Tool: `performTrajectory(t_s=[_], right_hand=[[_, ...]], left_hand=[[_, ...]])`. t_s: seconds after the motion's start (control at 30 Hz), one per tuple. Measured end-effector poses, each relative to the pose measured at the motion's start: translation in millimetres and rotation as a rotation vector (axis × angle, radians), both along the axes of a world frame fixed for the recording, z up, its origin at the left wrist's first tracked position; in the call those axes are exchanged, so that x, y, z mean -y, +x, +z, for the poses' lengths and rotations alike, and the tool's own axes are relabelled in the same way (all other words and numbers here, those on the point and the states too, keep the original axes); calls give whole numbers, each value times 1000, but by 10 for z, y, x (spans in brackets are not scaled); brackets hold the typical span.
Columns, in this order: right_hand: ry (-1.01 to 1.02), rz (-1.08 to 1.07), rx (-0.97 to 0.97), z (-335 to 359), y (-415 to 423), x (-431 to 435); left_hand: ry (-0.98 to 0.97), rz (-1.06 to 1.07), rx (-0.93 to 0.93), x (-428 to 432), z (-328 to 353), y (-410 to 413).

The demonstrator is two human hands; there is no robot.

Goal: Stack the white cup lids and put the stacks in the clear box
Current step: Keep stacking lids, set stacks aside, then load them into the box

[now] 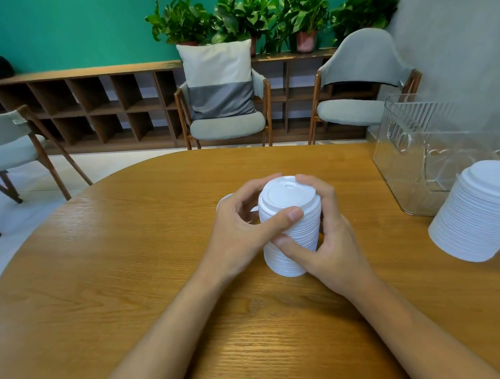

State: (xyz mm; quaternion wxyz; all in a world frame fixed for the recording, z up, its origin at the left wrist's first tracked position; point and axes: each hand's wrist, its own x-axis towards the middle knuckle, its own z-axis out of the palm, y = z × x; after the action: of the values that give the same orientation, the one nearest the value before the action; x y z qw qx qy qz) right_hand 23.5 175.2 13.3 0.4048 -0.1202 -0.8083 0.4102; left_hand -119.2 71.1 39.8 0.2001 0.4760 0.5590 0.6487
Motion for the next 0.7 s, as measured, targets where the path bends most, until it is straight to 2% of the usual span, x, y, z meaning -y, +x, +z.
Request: performTrajectory(t_s=[0.1, 0.17, 0.27, 0.33, 0.4, 0.47, 0.6, 0.7], right_hand=[[18, -9, 6, -7, 7, -25], [28, -28, -1, -2, 9, -41], [33, -65, -11, -7, 16, -63], [33, -82, -14, 1, 14, -64], [30, -84, -6, 2, 13, -64], [28, -81, -1, 1, 19, -68], [22, -86, 5, -4, 11, -68], [25, -86, 1, -8, 13, -75]], left_hand=[[-14, 6, -108, 15, -45, -140], [-55, 154, -175, 29, -100, -271], [-182, 420, -469, 44, -248, -523], [-322, 423, -664, 60, -306, -618], [-463, 379, -772, 77, -320, -652], [-511, 365, -831, 77, -334, -647], [-400, 402, -879, 62, -319, -601], [-329, 378, -831, 44, -316, -599]])
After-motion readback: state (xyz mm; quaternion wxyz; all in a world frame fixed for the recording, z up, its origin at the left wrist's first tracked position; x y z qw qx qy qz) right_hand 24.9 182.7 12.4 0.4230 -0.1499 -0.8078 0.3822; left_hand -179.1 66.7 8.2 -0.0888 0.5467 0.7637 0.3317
